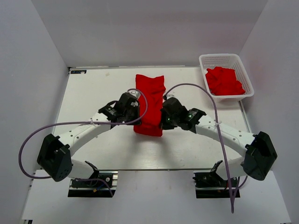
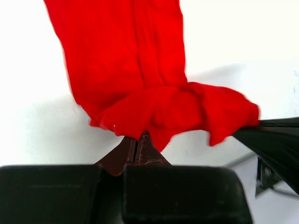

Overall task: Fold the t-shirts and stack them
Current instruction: Grab the bottom of the folded rectangular tshirt with both arms

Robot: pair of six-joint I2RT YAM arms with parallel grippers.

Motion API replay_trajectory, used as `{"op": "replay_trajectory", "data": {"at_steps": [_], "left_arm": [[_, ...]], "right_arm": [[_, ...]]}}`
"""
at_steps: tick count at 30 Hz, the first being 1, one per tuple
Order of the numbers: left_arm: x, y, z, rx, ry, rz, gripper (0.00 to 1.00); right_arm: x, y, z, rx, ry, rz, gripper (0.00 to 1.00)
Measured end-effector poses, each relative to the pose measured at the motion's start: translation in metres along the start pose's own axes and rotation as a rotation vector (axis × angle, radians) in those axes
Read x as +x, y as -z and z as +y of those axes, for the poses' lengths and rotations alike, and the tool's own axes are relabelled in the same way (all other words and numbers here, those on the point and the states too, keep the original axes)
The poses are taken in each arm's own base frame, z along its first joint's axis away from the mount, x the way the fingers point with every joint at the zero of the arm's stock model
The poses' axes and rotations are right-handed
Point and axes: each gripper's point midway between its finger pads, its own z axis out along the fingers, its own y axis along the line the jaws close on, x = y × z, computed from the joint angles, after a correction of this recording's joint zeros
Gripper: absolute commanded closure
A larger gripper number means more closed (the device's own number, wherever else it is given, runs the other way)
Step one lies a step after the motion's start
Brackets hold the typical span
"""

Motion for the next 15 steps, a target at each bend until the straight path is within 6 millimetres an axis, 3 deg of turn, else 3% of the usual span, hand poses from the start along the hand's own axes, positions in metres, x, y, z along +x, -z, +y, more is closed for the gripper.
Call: {"op": "replay_trajectory", "data": {"at_steps": [7,15], "left_arm": [[-0.048,-0.027,0.021,-0.053,0.008,-0.021,1.00],[-0.100,-0.069,0.042,-0.042,0.001,-0.010,1.00]], "right_arm": [[-0.043,-0.018,-0.032,0.075,-0.026,-0.044,1.00],[-0.094,-0.046,-0.043,0.052,-0.049,-0.085,1.00]]}}
